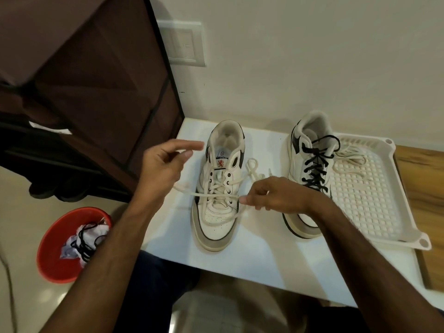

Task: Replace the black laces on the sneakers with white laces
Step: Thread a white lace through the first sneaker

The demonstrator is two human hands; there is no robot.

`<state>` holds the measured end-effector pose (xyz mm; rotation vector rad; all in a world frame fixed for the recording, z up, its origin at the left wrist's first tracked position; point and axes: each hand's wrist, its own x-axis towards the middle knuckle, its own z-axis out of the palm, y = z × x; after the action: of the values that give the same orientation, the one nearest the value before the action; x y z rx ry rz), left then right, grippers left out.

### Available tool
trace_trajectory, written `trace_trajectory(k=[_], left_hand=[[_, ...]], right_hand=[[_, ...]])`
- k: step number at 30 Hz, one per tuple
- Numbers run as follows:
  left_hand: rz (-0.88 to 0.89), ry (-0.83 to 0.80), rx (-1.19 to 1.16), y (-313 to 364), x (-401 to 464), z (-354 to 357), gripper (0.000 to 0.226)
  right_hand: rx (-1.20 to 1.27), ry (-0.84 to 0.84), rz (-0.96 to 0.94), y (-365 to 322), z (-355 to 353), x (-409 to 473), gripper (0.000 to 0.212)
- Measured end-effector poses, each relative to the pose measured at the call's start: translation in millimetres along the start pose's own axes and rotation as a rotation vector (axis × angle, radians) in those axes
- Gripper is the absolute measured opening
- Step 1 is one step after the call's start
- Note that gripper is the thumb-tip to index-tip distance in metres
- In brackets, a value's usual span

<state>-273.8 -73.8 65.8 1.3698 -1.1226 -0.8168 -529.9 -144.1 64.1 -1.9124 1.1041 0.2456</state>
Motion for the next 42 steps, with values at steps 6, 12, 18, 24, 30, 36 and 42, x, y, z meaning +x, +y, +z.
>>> trace_trajectory(k=[6, 12, 18, 24, 30, 36, 42], left_hand=[[0.074, -0.192, 0.353, -5.9, -3.6, 18.8, 0.018], [0.16, -0.143, 0.461, -8.8, -2.5, 20.9, 0.018], [0.215, -0.156, 0.52, -12.6, -3.8, 28.4, 0.017], [0.114, -0.138, 0.495, -17.0, -5.4, 43.8, 0.017], [-0.06, -0.106, 0.331, -16.3, -3.8, 48.2, 0.021], [-0.09, -0.113, 0.314, -17.5, -5.2, 51.0, 0.029], [-0.096, -0.079, 0.275, -18.0, -4.6, 51.9, 0.031]], right_hand=[[0.334, 0.579, -0.071, -14.1, 10.4, 15.4, 0.021], [0.339, 0.651, 0.021, -38.3, 46.9, 29.3, 0.039], [0.265, 0.745, 0.034, -39.9, 57.9, 34.6, 0.023], [0.352, 0.797, -0.08, -33.9, 65.9, 31.1, 0.013], [0.55, 0.799, -0.146, -31.1, 70.7, 27.7, 0.009], [0.553, 0.806, -0.181, -27.9, 73.5, 30.0, 0.009], [0.543, 0.803, -0.185, -27.1, 73.2, 30.9, 0.009]])
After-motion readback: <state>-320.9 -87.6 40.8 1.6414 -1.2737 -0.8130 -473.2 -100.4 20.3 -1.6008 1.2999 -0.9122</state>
